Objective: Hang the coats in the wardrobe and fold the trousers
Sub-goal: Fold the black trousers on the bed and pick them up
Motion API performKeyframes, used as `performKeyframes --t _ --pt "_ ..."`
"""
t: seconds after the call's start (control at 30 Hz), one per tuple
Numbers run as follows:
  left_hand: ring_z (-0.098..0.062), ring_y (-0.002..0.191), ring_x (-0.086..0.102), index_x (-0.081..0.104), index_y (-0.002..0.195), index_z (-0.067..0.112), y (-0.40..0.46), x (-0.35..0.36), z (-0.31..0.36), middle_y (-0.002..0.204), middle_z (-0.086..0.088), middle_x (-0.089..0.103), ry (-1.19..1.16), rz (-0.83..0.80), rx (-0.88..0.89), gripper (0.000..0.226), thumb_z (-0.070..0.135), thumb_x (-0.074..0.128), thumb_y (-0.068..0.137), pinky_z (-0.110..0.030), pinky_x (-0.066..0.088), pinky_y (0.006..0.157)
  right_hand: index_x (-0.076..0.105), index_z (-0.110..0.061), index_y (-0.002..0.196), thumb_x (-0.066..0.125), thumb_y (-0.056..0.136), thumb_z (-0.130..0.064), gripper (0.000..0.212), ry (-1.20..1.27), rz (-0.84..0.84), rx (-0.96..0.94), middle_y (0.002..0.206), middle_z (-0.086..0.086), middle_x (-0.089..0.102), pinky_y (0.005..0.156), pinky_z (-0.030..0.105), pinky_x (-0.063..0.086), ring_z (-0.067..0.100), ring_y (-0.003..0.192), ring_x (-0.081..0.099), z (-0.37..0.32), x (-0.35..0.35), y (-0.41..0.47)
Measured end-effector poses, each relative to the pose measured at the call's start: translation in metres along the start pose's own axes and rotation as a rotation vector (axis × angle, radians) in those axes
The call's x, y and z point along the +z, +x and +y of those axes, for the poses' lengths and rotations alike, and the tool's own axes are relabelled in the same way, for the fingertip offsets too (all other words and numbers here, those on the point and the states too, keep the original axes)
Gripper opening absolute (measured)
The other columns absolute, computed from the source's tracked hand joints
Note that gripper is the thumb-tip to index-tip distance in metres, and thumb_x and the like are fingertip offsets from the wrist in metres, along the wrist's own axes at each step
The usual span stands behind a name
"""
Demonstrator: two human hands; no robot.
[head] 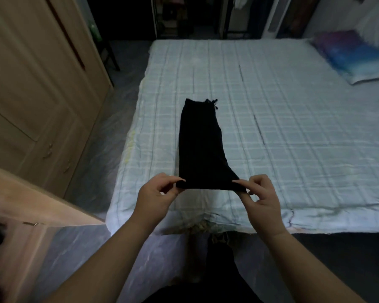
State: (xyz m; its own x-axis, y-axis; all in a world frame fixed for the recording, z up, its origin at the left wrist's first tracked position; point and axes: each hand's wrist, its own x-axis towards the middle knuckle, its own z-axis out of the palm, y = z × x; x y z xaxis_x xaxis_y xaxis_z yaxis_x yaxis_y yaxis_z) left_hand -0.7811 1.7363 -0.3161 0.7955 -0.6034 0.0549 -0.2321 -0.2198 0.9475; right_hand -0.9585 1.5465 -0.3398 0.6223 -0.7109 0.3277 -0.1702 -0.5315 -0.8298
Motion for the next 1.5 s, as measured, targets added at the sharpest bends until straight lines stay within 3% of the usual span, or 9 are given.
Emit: performKeyframes --t 0.07,0.17,0.3,0.47,0.67,0.93,1.13,1.27,1.5 --pt "-0.013 0.085 0.057 0.077 0.089 0.029 -0.004 -0.012 0.016 0.088 0.001 0.056 0.12 -0.01 0.125 0.016 0.019 0.081 0.077 -0.013 0.043 0.076 0.078 -0.031 0.098 0.077 0.082 -0.015 0.023 -0.042 -0.011 -0.043 0.102 -0.018 0.056 0.089 0.018 0.042 0.013 0.1 0.056 -0.013 -0.012 -0.004" --pt "-0.001 0.103 0.062 0.076 0.091 0.015 -0.011 -0.026 0.044 0.105 0.009 0.069 0.072 -0.093 0.14 0.013 0.011 0.079 0.079 -0.008 0.041 0.088 0.078 -0.025 0.098 0.076 0.083 -0.004 0.026 0.057 -0.111 -0.019 0.111 -0.018 0.07 0.099 0.016 0.042 0.004 0.115 0.06 -0.037 -0.028 -0.006" --pt "-0.004 0.099 0.069 0.076 0.093 0.02 -0.017 -0.043 0.073 0.097 0.01 0.076 -0.034 -0.25 0.087 0.019 0.005 0.076 0.081 -0.012 0.048 0.088 0.078 -0.018 0.099 0.072 0.085 0.0 0.023 0.184 -0.156 0.024 0.1 -0.013 0.076 0.09 0.016 0.049 0.007 0.101 0.07 -0.071 -0.05 0.0" --pt "-0.005 0.093 0.07 0.078 0.087 0.028 0.001 -0.052 0.087 0.091 0.013 0.076 -0.012 -0.223 0.134 0.022 0.007 0.077 0.08 -0.014 0.05 0.086 0.075 -0.026 0.098 0.073 0.084 -0.002 0.028 0.087 -0.224 -0.086 0.096 -0.016 0.074 0.086 0.014 0.048 0.007 0.095 0.07 -0.086 -0.061 0.025" --pt "-0.007 0.085 0.072 0.074 0.088 0.02 0.071 -0.035 0.094 0.085 0.008 0.075 -0.02 -0.2 0.062 0.023 -0.002 0.073 0.082 -0.013 0.05 0.08 0.076 -0.029 0.1 0.073 0.086 -0.004 0.029 0.118 -0.245 0.07 0.103 -0.026 0.072 0.088 0.005 0.043 -0.006 0.103 0.066 -0.075 -0.047 0.083" --pt "-0.008 0.081 0.07 0.075 0.081 0.025 0.209 0.001 0.075 0.082 0.005 0.074 -0.042 -0.093 -0.056 0.031 -0.006 0.072 0.081 -0.016 0.051 0.077 0.075 -0.032 0.101 0.067 0.093 -0.011 0.024 0.17 -0.376 0.222 0.1 -0.023 0.074 0.087 0.011 0.048 -0.003 0.101 0.067 -0.009 -0.006 0.225" --pt "-0.01 0.079 0.07 0.072 0.087 0.011 0.32 0.037 0.035 0.079 0.002 0.075 -0.149 0.026 -0.262 0.021 -0.009 0.067 0.085 -0.021 0.056 0.076 0.075 -0.023 0.108 0.063 0.096 -0.01 0.021 0.27 -0.449 0.387 0.102 -0.013 0.076 0.084 0.01 0.049 0.0 0.098 0.069 0.044 0.041 0.321" --pt "-0.018 0.083 0.071 0.069 0.103 -0.003 0.392 0.057 -0.009 0.092 -0.014 0.074 -0.194 0.017 -0.364 0.015 -0.004 0.065 0.089 -0.03 0.059 0.079 0.074 -0.02 0.111 0.058 0.1 -0.016 0.02 0.321 -0.427 0.517 0.104 -0.005 0.076 0.093 0.031 0.055 0.01 0.1 0.071 0.09 0.086 0.376" --pt "-0.024 0.086 0.072 0.069 0.101 0.005 0.497 0.104 -0.116 0.095 -0.014 0.075 -0.212 -0.023 -0.53 0.011 0.008 0.068 0.091 -0.032 0.06 0.077 0.075 -0.023 0.1 0.056 0.101 -0.019 0.02 0.276 -0.345 0.688 0.095 -0.002 0.078 0.093 0.044 0.057 0.016 0.093 0.074 0.194 0.176 0.439"
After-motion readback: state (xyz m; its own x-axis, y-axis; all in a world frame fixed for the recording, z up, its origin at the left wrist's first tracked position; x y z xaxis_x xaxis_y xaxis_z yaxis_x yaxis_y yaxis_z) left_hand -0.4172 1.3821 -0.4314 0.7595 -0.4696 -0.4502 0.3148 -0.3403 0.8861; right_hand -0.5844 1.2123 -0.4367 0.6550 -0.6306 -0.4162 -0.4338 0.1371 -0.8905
